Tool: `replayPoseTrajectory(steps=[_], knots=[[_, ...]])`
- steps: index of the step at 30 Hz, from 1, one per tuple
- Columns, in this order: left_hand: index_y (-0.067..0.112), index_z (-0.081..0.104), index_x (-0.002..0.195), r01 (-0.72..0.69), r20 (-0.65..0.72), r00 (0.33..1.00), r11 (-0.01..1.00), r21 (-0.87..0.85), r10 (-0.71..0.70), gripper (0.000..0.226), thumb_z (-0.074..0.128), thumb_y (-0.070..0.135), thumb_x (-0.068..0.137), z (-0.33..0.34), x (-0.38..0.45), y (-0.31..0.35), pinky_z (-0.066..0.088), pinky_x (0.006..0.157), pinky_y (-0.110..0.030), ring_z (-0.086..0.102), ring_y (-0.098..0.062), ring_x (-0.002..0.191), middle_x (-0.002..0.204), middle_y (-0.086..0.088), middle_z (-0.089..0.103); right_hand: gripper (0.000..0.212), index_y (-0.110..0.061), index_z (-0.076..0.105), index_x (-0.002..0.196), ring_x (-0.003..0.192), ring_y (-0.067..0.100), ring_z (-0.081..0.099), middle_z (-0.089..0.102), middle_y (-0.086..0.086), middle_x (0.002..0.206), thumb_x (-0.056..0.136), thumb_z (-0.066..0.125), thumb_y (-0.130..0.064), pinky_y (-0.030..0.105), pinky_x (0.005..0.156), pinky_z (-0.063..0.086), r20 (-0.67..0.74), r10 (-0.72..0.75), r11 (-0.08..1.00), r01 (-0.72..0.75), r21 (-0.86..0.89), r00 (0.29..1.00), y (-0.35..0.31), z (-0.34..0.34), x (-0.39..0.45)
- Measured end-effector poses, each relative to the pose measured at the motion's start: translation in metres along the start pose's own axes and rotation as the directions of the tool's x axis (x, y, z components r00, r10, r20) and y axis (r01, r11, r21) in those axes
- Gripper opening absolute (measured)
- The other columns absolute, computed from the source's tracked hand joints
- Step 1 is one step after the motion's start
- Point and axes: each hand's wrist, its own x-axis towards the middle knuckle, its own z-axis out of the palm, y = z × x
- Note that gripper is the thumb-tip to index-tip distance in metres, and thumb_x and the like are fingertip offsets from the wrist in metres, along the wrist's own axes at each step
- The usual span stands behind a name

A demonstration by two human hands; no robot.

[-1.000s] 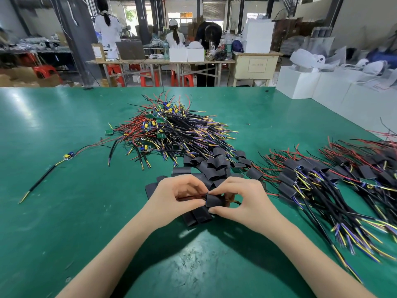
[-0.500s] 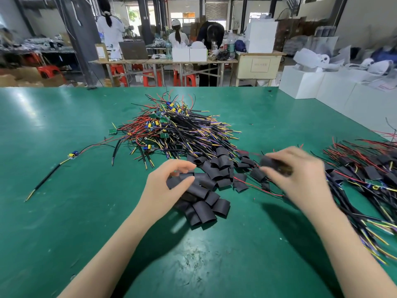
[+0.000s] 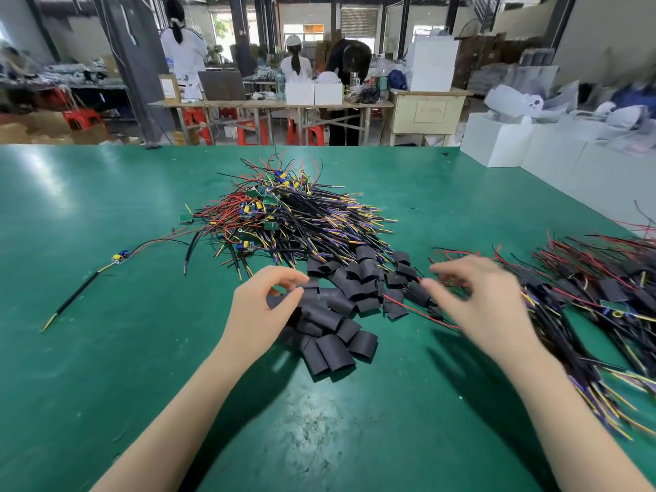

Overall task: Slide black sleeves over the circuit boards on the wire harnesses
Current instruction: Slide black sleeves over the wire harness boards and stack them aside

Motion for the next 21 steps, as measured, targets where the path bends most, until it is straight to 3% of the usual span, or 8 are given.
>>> replayPoseTrajectory(steps=[3, 5, 7, 10, 12, 15, 17, 21], knots=[[0.01, 0.072, 0.095, 0.021, -0.021, 1.0, 0.996, 0.082, -0.019, 0.021, 0.066, -0.006, 0.083, -0.002, 0.005, -0.01, 0.041, 0.08, -0.01, 0.061, -0.007, 0.086, 0.098, 0.001, 0.068, 0.028, -0.02, 0.073, 0.102, 0.096, 0.019, 0.056, 0.066, -0.002, 0.096, 0.082, 0.072, -0.039, 0.033, 0.086, 0.045, 0.325, -0.206, 0.979, 0.196, 0.064, 0.923, -0.02, 0.025, -0.013], [0.01, 0.071, 0.097, 0.057, -0.043, 0.998, 0.986, 0.158, -0.051, 0.022, 0.067, -0.005, 0.081, -0.004, 0.011, -0.021, 0.042, 0.083, -0.017, 0.06, -0.014, 0.089, 0.101, -0.001, 0.065, 0.033, -0.022, 0.069, 0.11, 0.102, 0.017, 0.051, 0.061, -0.003, 0.104, 0.085, 0.067, -0.043, 0.031, 0.09, 0.042, 0.449, -0.298, 0.954, 0.277, 0.114, 0.842, -0.027, 0.037, -0.02], [0.01, 0.069, 0.103, 0.125, -0.062, 0.992, 0.964, 0.235, -0.113, 0.025, 0.067, -0.002, 0.081, -0.005, 0.02, -0.032, 0.042, 0.086, -0.03, 0.058, -0.023, 0.095, 0.106, -0.003, 0.062, 0.029, -0.022, 0.069, 0.107, 0.1, 0.018, 0.049, 0.06, -0.003, 0.104, 0.086, 0.066, -0.041, 0.031, 0.089, 0.042, 0.494, -0.335, 0.942, 0.299, 0.153, 0.802, -0.029, 0.042, -0.023], [0.008, 0.061, 0.117, 0.187, -0.027, 0.982, 0.916, 0.354, -0.189, 0.034, 0.064, 0.003, 0.083, -0.007, 0.04, -0.048, 0.039, 0.093, -0.036, 0.053, -0.029, 0.11, 0.117, -0.009, 0.058, 0.015, -0.021, 0.069, 0.097, 0.094, 0.017, 0.052, 0.06, -0.005, 0.093, 0.083, 0.063, -0.024, 0.029, 0.083, 0.043, 0.512, -0.318, 0.948, 0.273, 0.163, 0.798, -0.031, 0.041, -0.022], [0.007, 0.056, 0.124, 0.178, 0.026, 0.978, 0.887, 0.426, -0.209, 0.04, 0.06, 0.001, 0.084, -0.005, 0.054, -0.054, 0.038, 0.097, -0.038, 0.049, -0.03, 0.118, 0.124, -0.012, 0.055, 0.016, -0.022, 0.069, 0.092, 0.092, 0.014, 0.052, 0.06, -0.008, 0.09, 0.079, 0.06, -0.016, 0.029, 0.081, 0.044, 0.513, -0.288, 0.958, 0.244, 0.154, 0.808, -0.03, 0.038, -0.021], [0.007, 0.047, 0.135, 0.041, 0.134, 0.983, 0.853, 0.521, -0.129, 0.052, 0.053, -0.005, 0.085, 0.002, 0.072, -0.057, 0.039, 0.099, -0.04, 0.041, -0.031, 0.126, 0.135, -0.013, 0.048, 0.02, -0.025, 0.068, 0.093, 0.093, 0.01, 0.048, 0.058, -0.01, 0.094, 0.076, 0.06, -0.015, 0.026, 0.081, 0.043, 0.51, -0.274, 0.961, 0.207, 0.184, 0.816, -0.029, 0.035, -0.021], [0.01, 0.038, 0.145, -0.114, 0.256, 0.966, 0.802, 0.587, -0.05, 0.065, 0.049, -0.011, 0.084, 0.007, 0.084, -0.058, 0.041, 0.101, -0.042, 0.033, -0.032, 0.134, 0.147, -0.014, 0.037, 0.026, -0.026, 0.068, 0.096, 0.094, 0.008, 0.048, 0.057, -0.009, 0.097, 0.074, 0.06, -0.014, 0.017, 0.078, 0.039, 0.536, -0.299, 0.948, 0.179, 0.265, 0.789, -0.032, 0.034, -0.022], [0.022, 0.014, 0.155, -0.433, 0.511, 0.858, 0.453, 0.779, -0.059, 0.085, 0.052, -0.007, 0.085, 0.012, 0.105, -0.061, 0.037, 0.107, -0.038, 0.017, -0.027, 0.145, 0.163, -0.008, -0.001, 0.032, -0.026, 0.071, 0.099, 0.095, 0.006, 0.048, 0.057, -0.006, 0.1, 0.073, 0.06, -0.011, 0.007, 0.075, 0.033, 0.558, -0.324, 0.936, 0.173, 0.307, 0.764, -0.033, 0.036, -0.024]])
